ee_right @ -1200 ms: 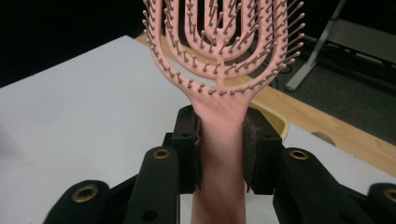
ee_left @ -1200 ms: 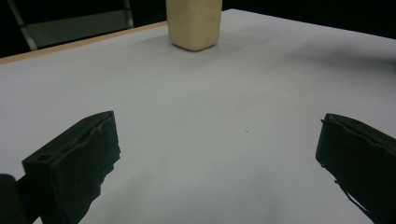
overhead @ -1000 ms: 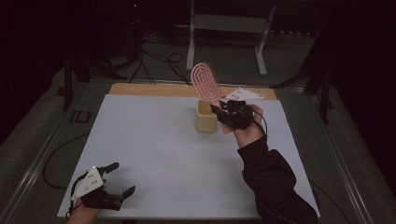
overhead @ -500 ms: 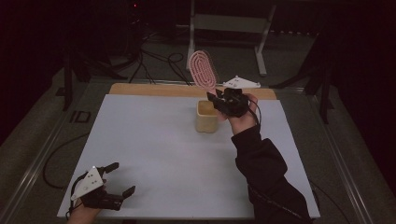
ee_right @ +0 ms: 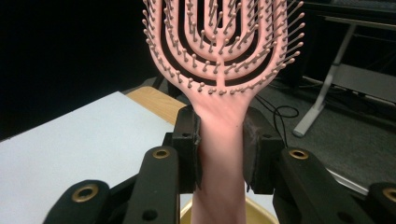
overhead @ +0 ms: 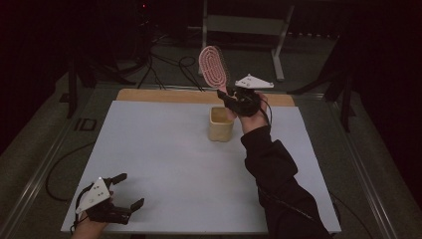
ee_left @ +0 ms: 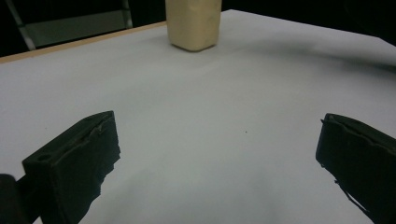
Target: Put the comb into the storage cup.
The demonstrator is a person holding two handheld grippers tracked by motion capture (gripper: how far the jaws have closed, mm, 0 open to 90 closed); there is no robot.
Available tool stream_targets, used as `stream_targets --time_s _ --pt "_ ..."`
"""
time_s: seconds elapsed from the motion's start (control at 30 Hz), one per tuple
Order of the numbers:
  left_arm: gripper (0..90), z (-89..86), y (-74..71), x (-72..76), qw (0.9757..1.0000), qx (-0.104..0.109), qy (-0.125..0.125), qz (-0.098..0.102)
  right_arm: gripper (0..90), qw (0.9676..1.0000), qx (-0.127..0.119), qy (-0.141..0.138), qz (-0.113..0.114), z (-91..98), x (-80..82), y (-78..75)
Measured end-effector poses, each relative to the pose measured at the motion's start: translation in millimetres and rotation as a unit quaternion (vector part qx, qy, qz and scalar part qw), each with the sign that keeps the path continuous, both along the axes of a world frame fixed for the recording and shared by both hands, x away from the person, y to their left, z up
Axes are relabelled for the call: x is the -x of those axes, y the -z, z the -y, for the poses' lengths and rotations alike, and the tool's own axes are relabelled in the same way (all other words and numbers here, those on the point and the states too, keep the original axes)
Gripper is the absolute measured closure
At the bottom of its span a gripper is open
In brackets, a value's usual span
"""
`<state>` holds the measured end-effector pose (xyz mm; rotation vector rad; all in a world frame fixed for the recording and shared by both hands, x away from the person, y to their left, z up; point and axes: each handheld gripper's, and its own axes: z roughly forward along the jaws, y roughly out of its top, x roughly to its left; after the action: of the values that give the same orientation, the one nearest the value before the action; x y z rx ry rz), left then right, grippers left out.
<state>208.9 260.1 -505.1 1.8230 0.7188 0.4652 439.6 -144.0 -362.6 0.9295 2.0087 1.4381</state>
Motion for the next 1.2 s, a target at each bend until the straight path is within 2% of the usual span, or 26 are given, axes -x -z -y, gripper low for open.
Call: stream_targets --time_s 0.1,0.2,0.3,0.43,0.57,0.63,0.73,1.03,1.2 --pt "0.0 0.1 -0.3 0.2 1.0 0.0 0.001 0.001 70.4 0.9997 -0.011 -0.02 0.013 -0.2 -8.2 5.5" --pt "0.0 0.0 -0.1 0.1 1.0 0.001 0.001 0.0 70.4 0.9991 -0.022 -0.027 0.025 -0.7 -14.9 12.4" --pt "0.0 0.0 -0.3 0.1 1.0 0.002 0.001 0.001 70.4 0.9987 -0.038 -0.029 0.018 0.3 -20.3 18.0" --pt "0.0 0.1 -0.1 0.1 1.0 0.001 0.002 0.0 70.4 0.9983 -0.048 -0.022 0.026 2.4 -26.1 24.6" --pt "0.0 0.1 0.3 -0.3 1.0 0.001 0.003 -0.001 70.5 0.9968 -0.061 -0.029 0.043 5.4 -30.7 32.8" --pt "0.0 0.5 0.2 -0.2 1.0 0.0 0.004 0.0 70.4 0.9965 -0.065 -0.032 0.041 5.9 -32.9 36.8" --pt "0.0 0.3 0.3 -0.4 1.0 0.001 0.004 -0.001 70.4 0.9968 -0.058 -0.035 0.041 4.8 -35.0 42.8" --pt "0.0 0.4 0.4 -0.3 1.0 0.001 0.004 0.0 70.4 0.9955 -0.074 -0.049 0.033 7.2 -39.8 58.9" --pt "0.0 0.4 0.8 -0.6 1.0 0.001 0.003 -0.001 70.4 0.9956 -0.073 -0.052 0.029 7.8 -40.4 65.8"
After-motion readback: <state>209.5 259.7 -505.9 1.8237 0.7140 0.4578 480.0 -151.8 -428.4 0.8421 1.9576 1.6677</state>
